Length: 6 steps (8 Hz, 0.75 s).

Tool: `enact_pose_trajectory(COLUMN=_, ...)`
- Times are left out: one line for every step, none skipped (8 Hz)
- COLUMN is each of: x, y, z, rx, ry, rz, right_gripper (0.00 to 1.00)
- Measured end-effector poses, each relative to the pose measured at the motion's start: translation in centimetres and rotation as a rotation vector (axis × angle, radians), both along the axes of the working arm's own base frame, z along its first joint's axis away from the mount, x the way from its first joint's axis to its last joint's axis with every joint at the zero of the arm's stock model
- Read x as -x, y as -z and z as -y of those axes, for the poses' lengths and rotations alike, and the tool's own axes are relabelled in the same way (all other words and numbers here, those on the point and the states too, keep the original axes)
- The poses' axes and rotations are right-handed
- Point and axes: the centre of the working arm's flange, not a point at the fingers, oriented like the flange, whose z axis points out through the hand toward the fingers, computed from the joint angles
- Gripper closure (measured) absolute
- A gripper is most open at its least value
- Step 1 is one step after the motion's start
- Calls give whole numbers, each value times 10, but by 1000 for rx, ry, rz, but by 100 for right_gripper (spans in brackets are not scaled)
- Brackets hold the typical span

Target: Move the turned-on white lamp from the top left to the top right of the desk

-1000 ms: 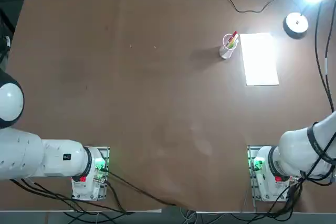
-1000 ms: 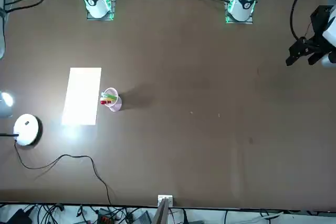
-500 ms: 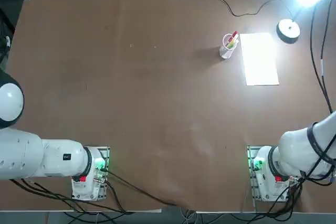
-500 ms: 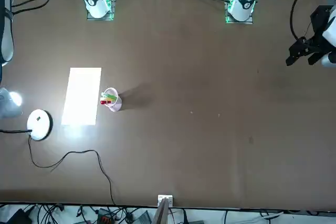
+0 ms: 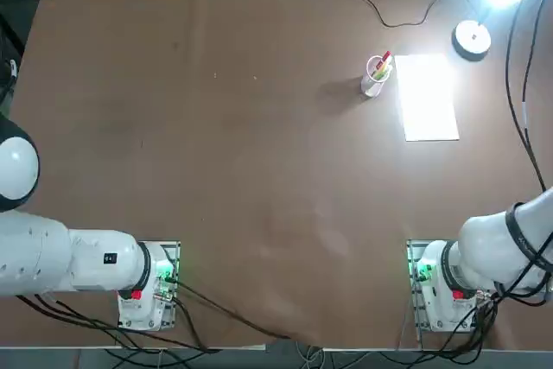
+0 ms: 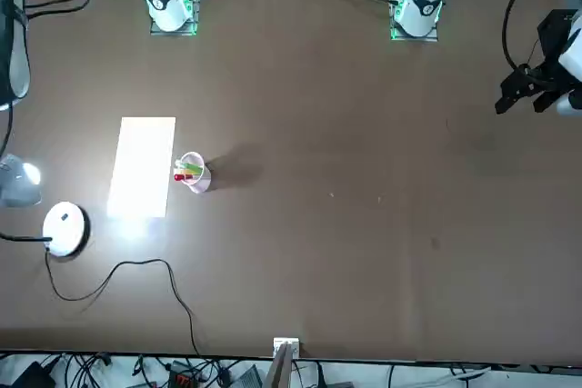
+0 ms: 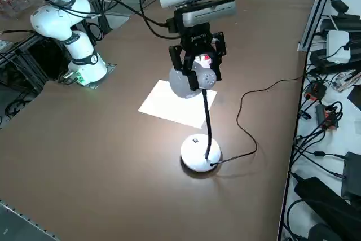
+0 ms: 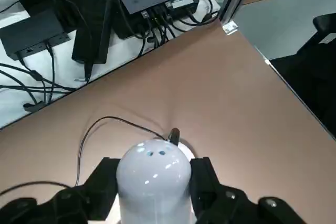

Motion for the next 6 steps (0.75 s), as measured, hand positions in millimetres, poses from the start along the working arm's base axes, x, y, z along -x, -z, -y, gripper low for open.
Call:
enact_pose_trajectory(x=1, y=7, z=-1, rx=-11, ry=13, rz=12, right_gripper=26)
enact_pose_trajectory(x=2, y=6, z=-2, rx=-16, ry=23, rz=22, right_gripper=26)
enact_pose_trajectory(x=3, y=4, z=-3, rx=-25, ry=30, rz=28, right_gripper=26)
enact_pose_trajectory(x=4, y=4, z=-4, rx=-32, ry=32, rz=29, right_gripper=26)
enact_pose_trajectory(x=7, y=3, z=-6, rx=-34, ry=30, rz=32, right_gripper=26)
enact_pose_trajectory(x=11, y=2, z=-7, rx=-38, ry=31, rz=32, right_gripper=26)
